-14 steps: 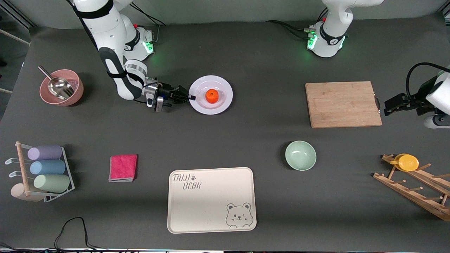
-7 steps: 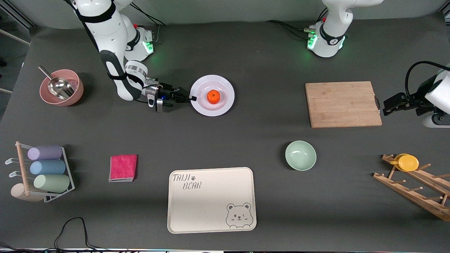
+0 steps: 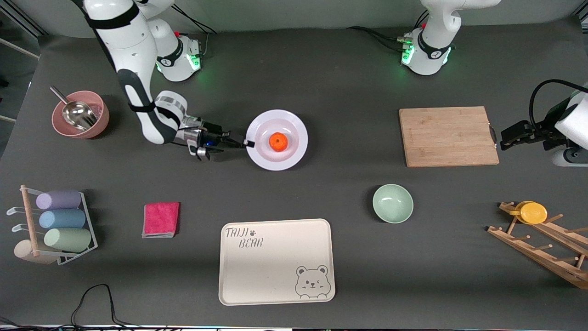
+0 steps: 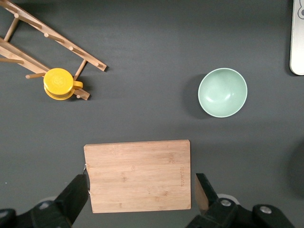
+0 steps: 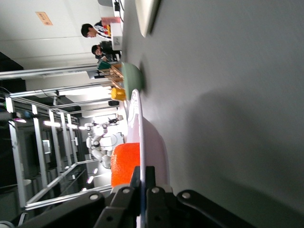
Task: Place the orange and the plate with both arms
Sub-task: 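Carry the plate with the orange onto the bear tray with the right gripper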
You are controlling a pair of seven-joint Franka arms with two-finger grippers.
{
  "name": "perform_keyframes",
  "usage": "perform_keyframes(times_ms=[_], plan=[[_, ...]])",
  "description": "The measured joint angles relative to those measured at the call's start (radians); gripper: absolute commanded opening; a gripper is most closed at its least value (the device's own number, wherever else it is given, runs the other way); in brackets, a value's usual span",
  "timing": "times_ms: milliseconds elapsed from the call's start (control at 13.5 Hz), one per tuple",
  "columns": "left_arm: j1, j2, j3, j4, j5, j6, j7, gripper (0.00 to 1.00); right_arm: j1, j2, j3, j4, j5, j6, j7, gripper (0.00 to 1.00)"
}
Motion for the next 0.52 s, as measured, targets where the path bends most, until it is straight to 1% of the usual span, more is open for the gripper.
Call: perform_keyframes(times_ms=[222, 518], plan=[[0.0, 0.0, -0.001, 0.001, 0.0, -0.001, 0.001, 1.0, -0.074, -0.005, -0.006, 0.153, -0.1, -0.005, 0.197, 0.0], [0.0, 0.0, -0.002, 0.001, -0.001, -0.008, 0.001, 1.0, -0.111, -0.001, -0.029, 0.384, -0.214, -0.002, 0.483, 0.0]])
